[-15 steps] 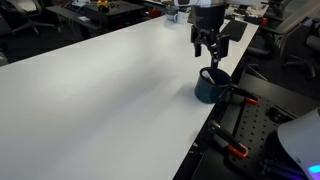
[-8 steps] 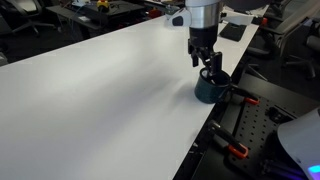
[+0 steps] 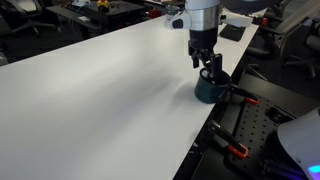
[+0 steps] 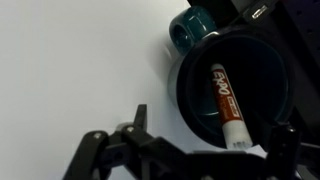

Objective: Remove the marker from the cup and put it on the table

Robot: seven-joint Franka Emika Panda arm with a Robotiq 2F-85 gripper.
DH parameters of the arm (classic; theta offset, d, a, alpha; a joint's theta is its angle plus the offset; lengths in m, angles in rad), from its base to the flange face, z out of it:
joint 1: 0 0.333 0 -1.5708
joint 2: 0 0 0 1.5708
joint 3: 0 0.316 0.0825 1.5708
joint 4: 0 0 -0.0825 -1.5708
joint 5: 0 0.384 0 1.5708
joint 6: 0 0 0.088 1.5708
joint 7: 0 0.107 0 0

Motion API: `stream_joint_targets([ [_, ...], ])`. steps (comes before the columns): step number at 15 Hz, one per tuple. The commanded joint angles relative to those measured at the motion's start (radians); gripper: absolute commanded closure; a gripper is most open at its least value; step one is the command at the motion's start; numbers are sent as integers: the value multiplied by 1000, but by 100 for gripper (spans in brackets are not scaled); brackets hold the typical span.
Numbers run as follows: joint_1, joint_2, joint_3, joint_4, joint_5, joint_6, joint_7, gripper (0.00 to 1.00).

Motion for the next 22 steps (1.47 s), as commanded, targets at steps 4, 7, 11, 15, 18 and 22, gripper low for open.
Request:
stream_joint_targets([
  [4,-2,-46,2,-18,-22,7,10,0],
  [7,1,-59,3,-13,-36,-8,13,0],
  [11,2,-66,4,-13,-67,-21,14,3],
  [15,3,-58,5,-7,-72,-27,8,41],
  [18,3,-59,5,-7,-69,-32,7,48],
  [22,3,-57,5,-7,-68,-34,9,24],
])
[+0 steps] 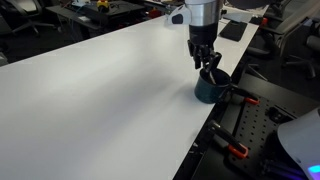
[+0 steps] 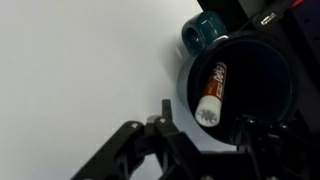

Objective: Remove the marker from the cup and put it on the table

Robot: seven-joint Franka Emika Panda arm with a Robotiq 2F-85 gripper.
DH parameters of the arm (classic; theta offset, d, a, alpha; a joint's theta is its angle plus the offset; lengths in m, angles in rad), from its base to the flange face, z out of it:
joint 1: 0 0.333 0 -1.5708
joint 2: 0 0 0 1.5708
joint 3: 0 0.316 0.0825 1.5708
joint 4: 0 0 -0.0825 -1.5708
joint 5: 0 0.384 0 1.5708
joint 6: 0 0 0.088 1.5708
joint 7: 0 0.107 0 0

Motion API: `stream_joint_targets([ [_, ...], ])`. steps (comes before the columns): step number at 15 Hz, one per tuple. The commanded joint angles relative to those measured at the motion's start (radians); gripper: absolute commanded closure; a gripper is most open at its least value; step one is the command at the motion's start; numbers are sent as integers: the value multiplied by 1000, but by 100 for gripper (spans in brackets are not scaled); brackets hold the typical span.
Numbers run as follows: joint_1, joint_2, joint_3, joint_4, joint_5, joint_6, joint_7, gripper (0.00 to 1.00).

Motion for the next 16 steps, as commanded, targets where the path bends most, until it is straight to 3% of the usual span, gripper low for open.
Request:
stream_joint_targets([
  [1,2,-25,5,-8,-13,-25,9,18],
  [4,2,-31,5,-8,1,-32,-13,0],
  [5,2,-33,5,-8,2,-34,-17,2],
  [7,1,-37,5,-8,13,-38,-35,22],
  [9,2,-39,5,-8,12,-41,-38,36],
  [11,2,-43,6,-9,13,-44,-49,44],
  [13,2,-49,6,-9,13,-48,-53,48],
  [16,3,-65,5,-9,15,-52,-59,38],
])
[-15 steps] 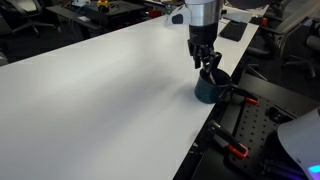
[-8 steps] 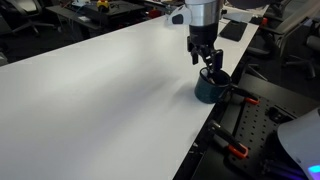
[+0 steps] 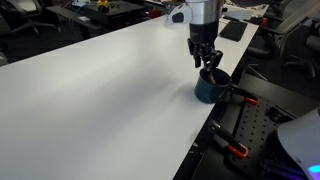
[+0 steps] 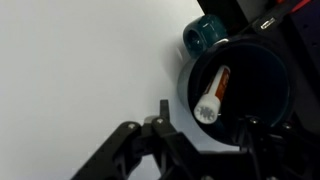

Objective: Remove the marker from the cup and put it on the table

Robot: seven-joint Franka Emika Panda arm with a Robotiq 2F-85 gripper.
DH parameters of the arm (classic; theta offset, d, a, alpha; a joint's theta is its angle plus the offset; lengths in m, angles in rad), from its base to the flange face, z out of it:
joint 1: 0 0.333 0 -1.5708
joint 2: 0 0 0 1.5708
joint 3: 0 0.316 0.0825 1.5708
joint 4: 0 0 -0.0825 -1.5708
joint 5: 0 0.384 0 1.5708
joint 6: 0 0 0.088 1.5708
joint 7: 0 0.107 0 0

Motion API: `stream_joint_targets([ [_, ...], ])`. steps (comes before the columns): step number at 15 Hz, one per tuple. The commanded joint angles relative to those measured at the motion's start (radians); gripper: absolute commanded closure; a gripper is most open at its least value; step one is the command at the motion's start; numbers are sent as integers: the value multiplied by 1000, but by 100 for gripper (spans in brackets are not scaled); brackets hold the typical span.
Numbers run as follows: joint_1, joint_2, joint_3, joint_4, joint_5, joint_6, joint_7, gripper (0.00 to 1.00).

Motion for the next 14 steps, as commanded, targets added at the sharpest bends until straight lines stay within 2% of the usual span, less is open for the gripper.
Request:
stream_joint_targets([
  [1,3,-58,5,-10,14,-39,-34,38],
  [3,4,-72,4,-10,13,-44,-42,37],
  [4,4,-78,4,-10,12,-47,-41,43],
  [6,4,-86,4,-9,7,-57,-37,48],
  [7,4,-88,4,-9,5,-63,-35,57],
  [10,5,-93,3,-9,3,-83,-32,67],
  [13,4,-96,2,-9,2,-93,-32,56],
  [14,2,-95,1,-9,-2,-97,-32,46],
])
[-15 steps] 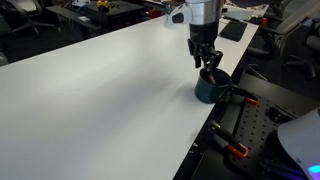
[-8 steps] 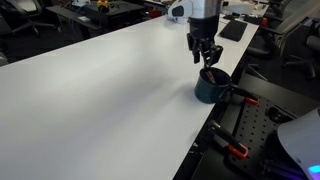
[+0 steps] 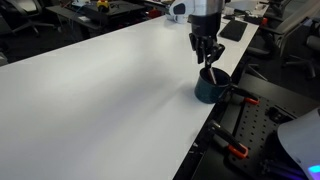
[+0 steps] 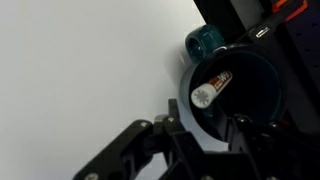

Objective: Remove the marker from the cup and put it on the table

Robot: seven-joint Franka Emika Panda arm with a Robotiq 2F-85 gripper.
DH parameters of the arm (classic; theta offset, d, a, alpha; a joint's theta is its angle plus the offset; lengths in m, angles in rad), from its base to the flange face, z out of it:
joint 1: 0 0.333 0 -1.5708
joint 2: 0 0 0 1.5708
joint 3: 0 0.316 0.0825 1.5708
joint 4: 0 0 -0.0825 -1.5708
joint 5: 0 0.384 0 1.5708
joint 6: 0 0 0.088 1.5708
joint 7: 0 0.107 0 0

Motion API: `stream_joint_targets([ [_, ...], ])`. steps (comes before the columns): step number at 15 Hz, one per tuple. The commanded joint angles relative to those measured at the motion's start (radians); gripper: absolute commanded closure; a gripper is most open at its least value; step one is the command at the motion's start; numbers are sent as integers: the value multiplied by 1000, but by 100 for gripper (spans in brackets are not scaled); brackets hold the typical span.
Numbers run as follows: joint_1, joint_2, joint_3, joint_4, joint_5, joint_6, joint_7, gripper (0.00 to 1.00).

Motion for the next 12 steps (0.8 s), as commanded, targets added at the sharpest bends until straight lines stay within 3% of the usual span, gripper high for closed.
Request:
stream_joint_targets([
  [1,0,-33,-1,-9,-5,-50,-20,47],
  [3,-3,-30,-4,-9,-11,-61,-27,42],
  [5,-3,-26,-3,-8,-15,-74,-24,47],
  [7,-3,-20,-3,-6,-19,-84,-24,60],
  [8,-1,-15,-2,-6,-17,-78,-35,34],
  [11,1,-6,1,-2,-20,-80,-56,24],
  [12,2,-5,1,-2,-20,-81,-62,59],
])
